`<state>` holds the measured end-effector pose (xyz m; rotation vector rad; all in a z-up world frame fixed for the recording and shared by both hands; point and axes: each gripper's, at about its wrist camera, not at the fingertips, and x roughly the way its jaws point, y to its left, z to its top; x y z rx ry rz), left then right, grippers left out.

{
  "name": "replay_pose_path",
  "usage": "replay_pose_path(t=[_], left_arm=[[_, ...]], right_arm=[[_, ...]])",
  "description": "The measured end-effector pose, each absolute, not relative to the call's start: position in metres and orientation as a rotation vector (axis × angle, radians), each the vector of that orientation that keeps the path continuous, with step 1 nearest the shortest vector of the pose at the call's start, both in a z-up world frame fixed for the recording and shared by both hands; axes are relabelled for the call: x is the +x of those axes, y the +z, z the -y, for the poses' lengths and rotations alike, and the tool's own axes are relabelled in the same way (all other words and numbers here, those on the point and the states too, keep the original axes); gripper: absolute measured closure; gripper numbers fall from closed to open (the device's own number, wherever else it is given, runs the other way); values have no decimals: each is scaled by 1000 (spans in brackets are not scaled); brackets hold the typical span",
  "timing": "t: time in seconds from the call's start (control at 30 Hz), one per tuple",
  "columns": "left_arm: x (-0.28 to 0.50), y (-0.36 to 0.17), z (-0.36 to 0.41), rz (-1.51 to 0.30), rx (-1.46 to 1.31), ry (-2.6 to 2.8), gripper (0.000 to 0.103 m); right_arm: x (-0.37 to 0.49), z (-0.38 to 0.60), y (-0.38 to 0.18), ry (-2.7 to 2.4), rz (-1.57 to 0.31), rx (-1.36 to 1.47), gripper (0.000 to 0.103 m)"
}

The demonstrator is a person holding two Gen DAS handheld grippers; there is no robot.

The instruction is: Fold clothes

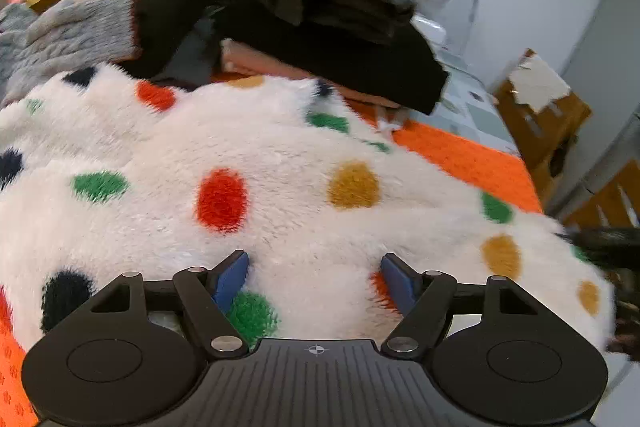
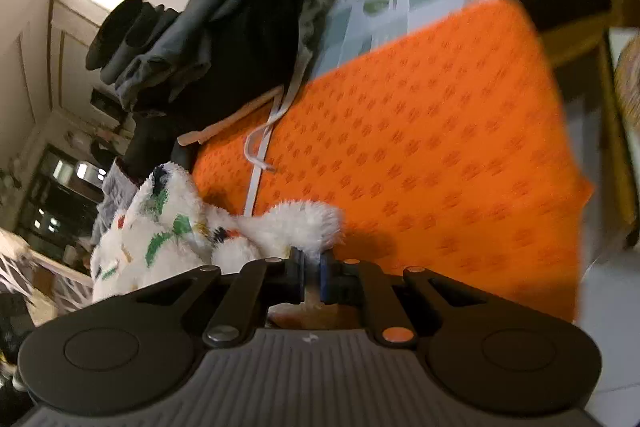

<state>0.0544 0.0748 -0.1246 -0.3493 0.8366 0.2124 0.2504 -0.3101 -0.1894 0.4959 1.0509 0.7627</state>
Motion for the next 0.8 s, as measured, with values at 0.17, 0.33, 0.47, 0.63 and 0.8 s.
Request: replay_pose_path(t=[0.17, 0.33, 0.47, 0.63, 0.8], left_arm=[[59, -132, -73, -830, -332, 234, 26], [55, -118, -73, -779, -335, 260, 26], [38, -93, -78, -704, -368, 280, 26], [8, -70, -78, -677, -359, 251, 27], [-20, -75, -59, -733, -300, 174, 41]], right_arm=[[243, 322, -207, 749, -1102, 419, 95], [238, 313, -198, 755, -1046, 269, 76], [232, 314, -165, 755, -965, 126, 65], [211, 313, -111, 809, -850, 50, 62], [180, 292, -83, 955, -778, 48, 59]])
